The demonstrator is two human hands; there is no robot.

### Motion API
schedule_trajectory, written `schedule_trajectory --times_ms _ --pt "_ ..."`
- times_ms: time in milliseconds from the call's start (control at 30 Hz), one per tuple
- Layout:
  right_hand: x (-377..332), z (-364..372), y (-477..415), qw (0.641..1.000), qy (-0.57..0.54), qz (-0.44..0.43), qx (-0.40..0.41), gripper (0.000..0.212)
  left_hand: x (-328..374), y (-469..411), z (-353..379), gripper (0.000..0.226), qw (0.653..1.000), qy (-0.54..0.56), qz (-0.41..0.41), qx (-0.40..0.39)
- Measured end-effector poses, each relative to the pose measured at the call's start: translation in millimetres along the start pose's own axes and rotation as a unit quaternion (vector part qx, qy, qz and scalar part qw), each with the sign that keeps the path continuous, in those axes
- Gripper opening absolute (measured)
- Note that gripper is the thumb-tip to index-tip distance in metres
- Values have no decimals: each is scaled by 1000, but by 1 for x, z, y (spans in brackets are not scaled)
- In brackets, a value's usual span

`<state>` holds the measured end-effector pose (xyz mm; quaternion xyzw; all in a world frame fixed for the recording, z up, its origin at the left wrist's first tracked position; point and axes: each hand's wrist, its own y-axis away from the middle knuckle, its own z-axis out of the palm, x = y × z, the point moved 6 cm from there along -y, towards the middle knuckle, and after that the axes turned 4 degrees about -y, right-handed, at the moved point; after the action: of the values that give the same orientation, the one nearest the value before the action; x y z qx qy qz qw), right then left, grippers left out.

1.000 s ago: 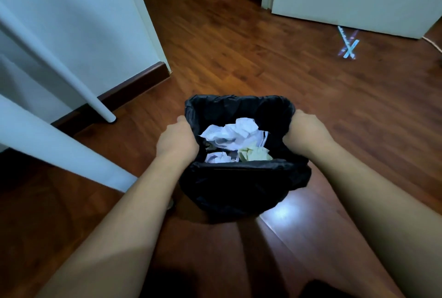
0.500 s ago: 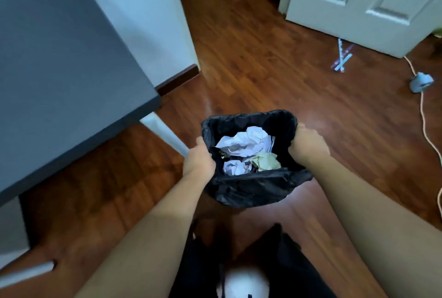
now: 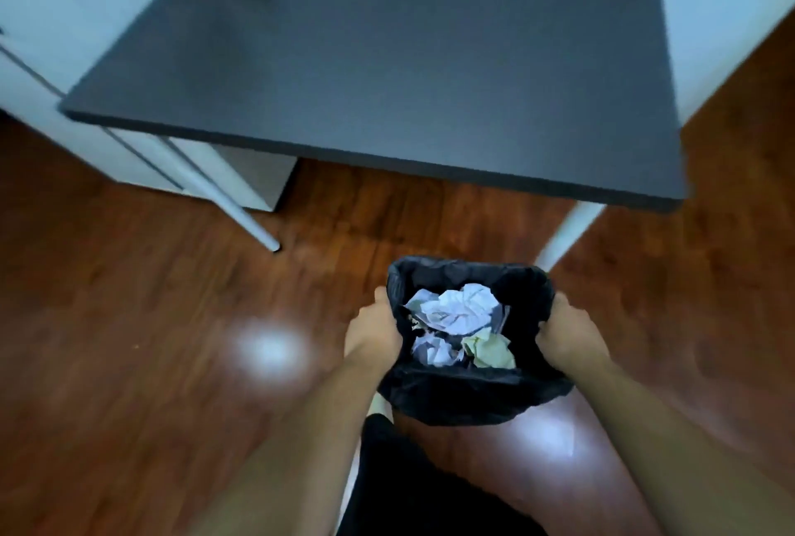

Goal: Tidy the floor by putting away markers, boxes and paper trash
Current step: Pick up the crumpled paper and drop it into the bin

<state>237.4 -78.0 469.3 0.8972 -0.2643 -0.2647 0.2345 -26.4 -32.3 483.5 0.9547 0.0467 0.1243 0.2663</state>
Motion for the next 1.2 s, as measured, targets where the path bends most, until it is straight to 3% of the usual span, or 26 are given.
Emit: schedule_trajectory --times_ms 200,467,833,1000,1100,1200 --pt "-168 58 -7 992 69 -95 -40 21 -148 -19 -58 35 991 79 -99 40" --pt "-333 144 -42 988 89 -108 -62 29 -288 -98 -119 31 982 99 -155 43" --pt "-456 215 -146 973 142 -179 -3 34 -368 -216 -119 12 960 186 -201 65" --pt "-478 282 -229 977 127 -166 33 40 -402 -310 -74 19 946 230 -216 79" --pt "-486 316 -276 973 109 -183 86 36 -414 -363 -42 13 938 266 -201 98" --pt "-494 334 -314 964 82 -209 140 33 -419 -403 -17 23 928 293 -199 112"
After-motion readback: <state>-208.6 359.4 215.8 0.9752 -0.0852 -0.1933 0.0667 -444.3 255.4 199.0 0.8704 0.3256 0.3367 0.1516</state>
